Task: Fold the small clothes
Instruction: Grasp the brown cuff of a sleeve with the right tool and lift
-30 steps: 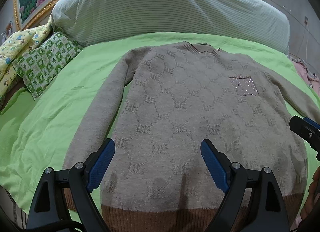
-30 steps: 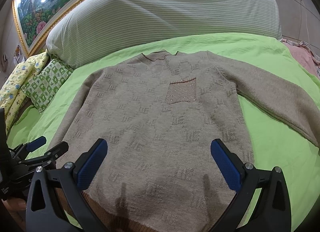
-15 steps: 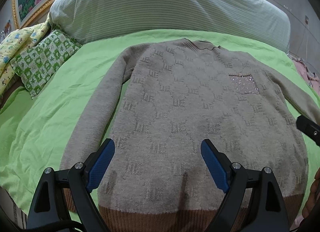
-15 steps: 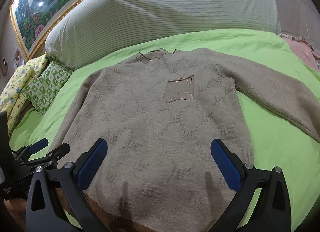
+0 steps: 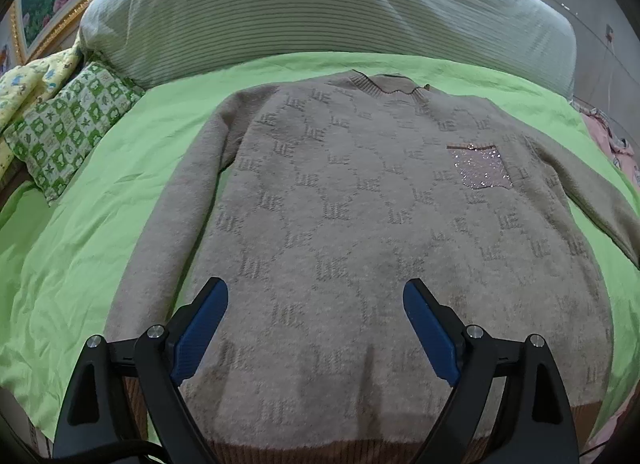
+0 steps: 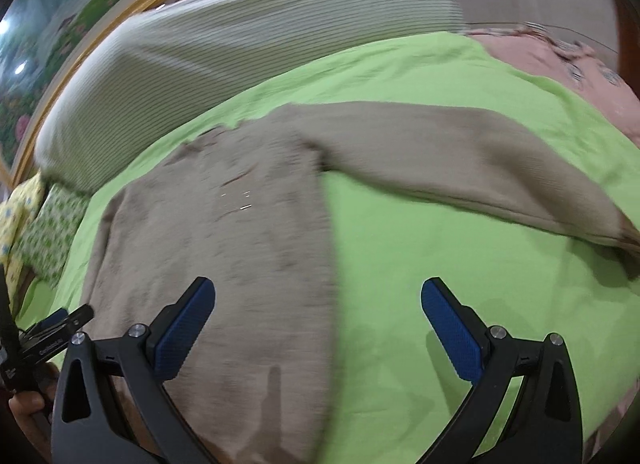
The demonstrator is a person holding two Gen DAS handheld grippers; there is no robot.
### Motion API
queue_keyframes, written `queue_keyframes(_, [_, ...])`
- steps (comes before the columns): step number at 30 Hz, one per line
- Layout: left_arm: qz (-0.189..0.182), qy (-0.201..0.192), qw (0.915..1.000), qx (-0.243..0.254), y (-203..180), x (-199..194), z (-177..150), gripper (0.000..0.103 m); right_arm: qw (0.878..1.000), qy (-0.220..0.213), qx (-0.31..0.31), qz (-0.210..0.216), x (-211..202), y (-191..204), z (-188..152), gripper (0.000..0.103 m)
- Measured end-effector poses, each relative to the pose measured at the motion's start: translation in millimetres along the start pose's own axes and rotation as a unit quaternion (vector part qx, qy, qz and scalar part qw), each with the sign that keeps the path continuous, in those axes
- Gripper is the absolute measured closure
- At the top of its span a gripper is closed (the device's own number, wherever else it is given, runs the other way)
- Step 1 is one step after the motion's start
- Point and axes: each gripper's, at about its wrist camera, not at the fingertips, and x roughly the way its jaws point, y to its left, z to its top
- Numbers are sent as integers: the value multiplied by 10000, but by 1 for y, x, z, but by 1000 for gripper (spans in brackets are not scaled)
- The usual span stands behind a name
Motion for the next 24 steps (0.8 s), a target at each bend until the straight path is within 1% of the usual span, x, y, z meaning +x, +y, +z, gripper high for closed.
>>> queue_keyframes(2, [6,-3,10000,17,-1,2,3,13,9991,-149,295,-259,-9,-29,1,0])
queue_keyframes(4, [112,7,9999,128,-6,7,6,13,9957,-290,698,-538,-19,-61,2,0])
queue_keyframes(6, [150,40,9997,174,-6,12,10,13,9902,-377,1103,-766,-26,-88,1,0])
queue_keyframes(7, [147,51,9997,167,-7,15,11,13,9847,-430,1442,-878,-31,-108,1,0])
queue_keyframes(10, [161,156,9996,151,-7,25,18,13,9676,-541,2297,-894,-37,-153,2,0])
queue_keyframes(12, [148,218,9996,139,-7,32,20,13,9556,-649,2781,-725,-34,-177,7,0])
queue_keyframes(13, [121,256,9995,131,-7,37,20,12,9518,-689,2914,-672,-31,-185,11,4])
queue_keyframes(14, [82,278,9995,108,-8,40,19,12,9493,-729,2975,-705,-27,-191,18,10])
queue_keyframes(15, [72,339,9993,107,-9,46,17,12,9500,-733,2942,-750,-25,-195,25,37])
queue_keyframes(16, [68,406,9991,118,-9,51,15,12,9522,-727,2890,-676,-20,-198,38,68])
queue_keyframes(17, [30,490,9987,116,-8,56,11,12,9522,-776,2886,-632,-19,-198,48,79])
queue_keyframes(18, [2,649,9978,130,-7,62,6,12,9518,-895,2855,-668,-21,-196,61,91])
queue_keyframes(19, [-32,757,9971,107,-5,66,2,12,9522,-1119,2749,-725,-27,-191,76,93])
queue_keyframes(20, [-87,865,9962,59,-4,70,-3,12,9524,-1325,2653,-708,-32,-183,91,93])
queue_keyframes(21, [-237,959,9951,4,-3,72,-9,12,9538,-1533,2518,-579,-36,-170,112,93])
queue_keyframes(22, [-354,998,9944,-15,-4,72,-14,12,9565,-1658,2373,-349,-38,-151,127,93])
queue_keyframes(23, [-403,1012,9940,9,-4,71,-17,12,9591,-1738,2230,-119,-37,-132,143,93])
queue_keyframes(24, [-418,976,9943,39,-4,69,-18,12,9632,-1791,1997,153,-36,-105,159,93])
